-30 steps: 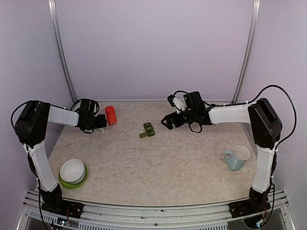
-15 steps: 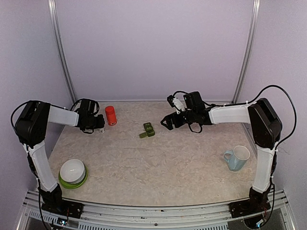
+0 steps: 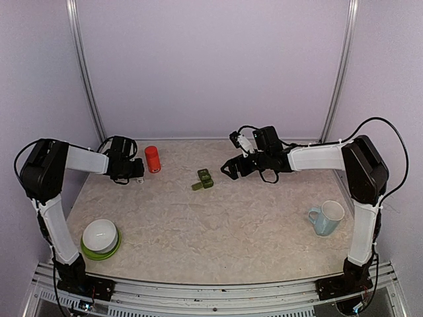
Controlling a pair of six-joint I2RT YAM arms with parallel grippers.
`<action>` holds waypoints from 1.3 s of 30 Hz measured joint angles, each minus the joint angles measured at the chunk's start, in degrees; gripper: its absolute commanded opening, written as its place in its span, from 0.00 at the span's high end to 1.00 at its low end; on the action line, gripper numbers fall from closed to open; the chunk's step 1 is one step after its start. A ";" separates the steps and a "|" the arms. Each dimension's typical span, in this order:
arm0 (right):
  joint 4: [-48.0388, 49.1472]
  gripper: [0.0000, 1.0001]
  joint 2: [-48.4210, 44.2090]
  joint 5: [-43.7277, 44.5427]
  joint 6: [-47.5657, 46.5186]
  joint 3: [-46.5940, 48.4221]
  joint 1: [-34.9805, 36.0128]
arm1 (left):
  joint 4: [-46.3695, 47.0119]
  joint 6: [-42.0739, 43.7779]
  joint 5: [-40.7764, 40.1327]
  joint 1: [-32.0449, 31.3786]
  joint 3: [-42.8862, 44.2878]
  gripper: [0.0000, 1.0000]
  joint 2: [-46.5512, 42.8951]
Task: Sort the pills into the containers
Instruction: Pick up the pill bottle from the center of the board.
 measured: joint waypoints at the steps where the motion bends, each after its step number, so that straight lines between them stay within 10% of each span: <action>1: 0.00 0.01 0.00 -0.02 -0.02 0.00 0.00 | -0.28 0.02 -0.33 -0.02 -0.02 0.63 -0.11; 15: -0.07 0.01 0.00 -1.16 -0.20 0.00 0.00 | -1.62 0.13 -3.32 -2.49 -1.18 0.58 -1.27; 22: -0.42 0.01 0.00 -1.36 -0.20 0.20 0.00 | -1.55 0.09 -4.26 -2.49 -1.53 0.79 -1.51; 39: 3.13 0.07 -1.92 -13.42 -3.69 -2.86 0.00 | 1.84 1.33 6.12 -5.49 -6.03 0.81 -9.55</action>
